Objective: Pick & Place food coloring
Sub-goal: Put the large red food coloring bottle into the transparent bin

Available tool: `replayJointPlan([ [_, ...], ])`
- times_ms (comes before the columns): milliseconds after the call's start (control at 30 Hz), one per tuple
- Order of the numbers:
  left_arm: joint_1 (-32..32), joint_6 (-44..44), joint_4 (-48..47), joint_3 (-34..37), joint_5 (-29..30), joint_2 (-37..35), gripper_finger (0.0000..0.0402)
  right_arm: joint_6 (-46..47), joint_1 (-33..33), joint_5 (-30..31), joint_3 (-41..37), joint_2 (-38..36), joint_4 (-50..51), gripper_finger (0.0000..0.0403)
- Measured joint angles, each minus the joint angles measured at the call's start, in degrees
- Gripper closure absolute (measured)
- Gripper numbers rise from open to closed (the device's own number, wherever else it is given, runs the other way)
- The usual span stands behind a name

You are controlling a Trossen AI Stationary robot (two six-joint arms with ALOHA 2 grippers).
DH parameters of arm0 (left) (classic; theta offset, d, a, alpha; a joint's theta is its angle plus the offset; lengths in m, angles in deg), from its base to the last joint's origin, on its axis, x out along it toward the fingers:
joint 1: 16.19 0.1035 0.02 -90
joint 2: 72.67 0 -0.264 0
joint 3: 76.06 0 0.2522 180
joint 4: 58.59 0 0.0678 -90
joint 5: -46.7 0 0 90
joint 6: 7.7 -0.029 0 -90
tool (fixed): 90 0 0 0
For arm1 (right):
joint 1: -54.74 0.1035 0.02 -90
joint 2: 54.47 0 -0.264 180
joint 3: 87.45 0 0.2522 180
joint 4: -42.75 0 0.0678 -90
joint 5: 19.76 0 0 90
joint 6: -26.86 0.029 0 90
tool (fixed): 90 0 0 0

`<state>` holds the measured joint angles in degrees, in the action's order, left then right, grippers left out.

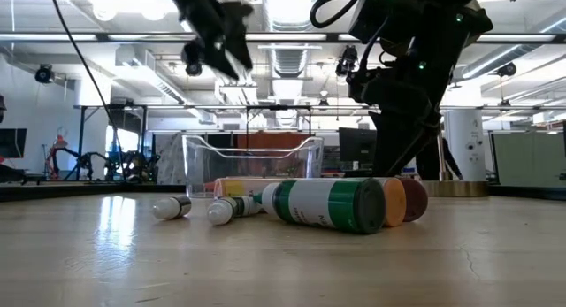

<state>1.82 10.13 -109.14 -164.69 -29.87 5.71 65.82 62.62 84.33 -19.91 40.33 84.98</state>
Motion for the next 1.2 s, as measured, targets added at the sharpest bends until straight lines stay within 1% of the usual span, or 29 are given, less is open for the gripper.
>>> replayJointPlan([
  [67, -2.6, -2.3, 0.7, -1.4, -1.9, -2.3, 0.0155, -0.2, 0.0, 0.0, 0.0, 0.0, 0.0, 0.017],
  [167, -8.2, -6.3, 1.0, -2.3, -7.2, -5.3, 0.0144, -1.5, 0.0, -0.5, 0.0, 0.0, -0.1, 0.017],
  [233, -12.1, -6.1, 0.6, -1.9, -7.5, -6.8, 0.0144, -2.8, 0.0, -1.6, 0.0, 0.0, -0.1, 0.017],
  [300, -15.8, -3.7, -0.2, -0.6, -7.4, -8.1, 0.0143, -3.9, 0.0, -3.4, 0.0, 0.0, -0.1, 0.017],
  [433, -23.0, 5.5, -4.0, 2.6, -6.6, -9.1, 0.0143, -4.5, 0.0, -9.8, 0.0, 0.0, -0.1, 0.017],
  [567, -29.4, 16.3, -4.7, 7.3, -1.8, -9.1, 0.0143, 2.9, 0.0, -12.8, 0.0, 0.0, -0.6, 0.017],
  [700, -34.4, 24.3, -3.3, 12.1, 4.0, -8.9, 0.0143, 12.3, -0.1, -15.1, 1.1, 0.0, -0.4, 0.017],
  [800, -37.0, 29.2, -1.8, 15.1, 6.2, -8.9, 0.0143, 18.4, 0.0, -18.6, 2.8, 0.0, -0.4, 0.017],
  [867, -38.3, 31.4, 0.5, 16.9, 6.8, -8.9, 0.0143, 21.4, 0.3, -20.0, 4.2, 0.0, -0.4, 0.017],
  [1000, -40.1, 33.5, 4.3, 19.2, 7.6, -8.9, 0.0143, 26.7, 1.5, -19.4, 7.0, 1.5, 0.5, 0.017],
  [1200, -41.8, 34.4, 6.9, 20.8, 7.9, -8.9, 0.0143, 30.5, 2.8, -16.9, 10.7, 8.3, 6.9, 0.017],
])
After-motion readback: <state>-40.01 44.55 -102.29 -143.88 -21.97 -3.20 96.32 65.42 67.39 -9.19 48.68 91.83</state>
